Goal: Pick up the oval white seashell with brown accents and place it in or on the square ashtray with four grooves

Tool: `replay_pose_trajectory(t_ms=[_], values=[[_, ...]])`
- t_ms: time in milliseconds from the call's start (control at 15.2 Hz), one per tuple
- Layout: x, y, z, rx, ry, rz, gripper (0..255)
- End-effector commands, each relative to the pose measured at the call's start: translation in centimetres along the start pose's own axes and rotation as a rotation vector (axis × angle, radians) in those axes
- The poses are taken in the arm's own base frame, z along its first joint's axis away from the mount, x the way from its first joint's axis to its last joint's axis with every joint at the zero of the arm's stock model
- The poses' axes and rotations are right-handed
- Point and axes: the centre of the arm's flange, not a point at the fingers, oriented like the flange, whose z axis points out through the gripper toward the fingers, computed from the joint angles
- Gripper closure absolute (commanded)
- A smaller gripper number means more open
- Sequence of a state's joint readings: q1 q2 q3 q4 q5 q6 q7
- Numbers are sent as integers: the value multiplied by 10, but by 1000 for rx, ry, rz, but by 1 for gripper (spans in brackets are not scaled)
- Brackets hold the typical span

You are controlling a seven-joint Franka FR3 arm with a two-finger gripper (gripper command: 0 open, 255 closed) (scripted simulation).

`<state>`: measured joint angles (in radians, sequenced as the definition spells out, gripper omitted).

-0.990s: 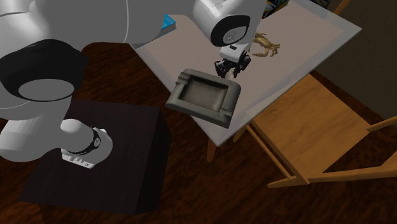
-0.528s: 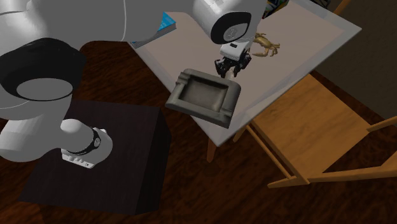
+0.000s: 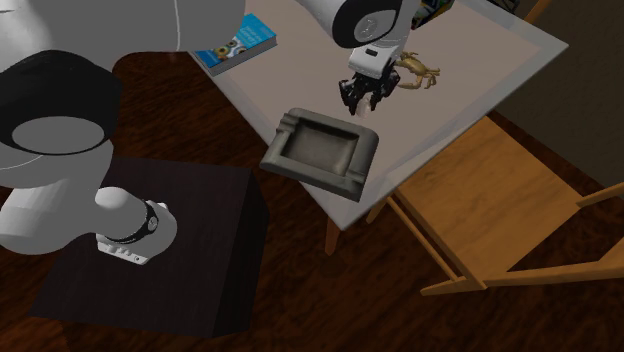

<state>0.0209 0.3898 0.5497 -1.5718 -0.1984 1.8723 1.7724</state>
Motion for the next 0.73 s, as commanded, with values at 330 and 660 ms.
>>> replay_pose_trajectory(t_ms=[330,660], values=[[-1,1,-36,-1,0,0,255],[-1,2,-63,-1,0,0,255]])
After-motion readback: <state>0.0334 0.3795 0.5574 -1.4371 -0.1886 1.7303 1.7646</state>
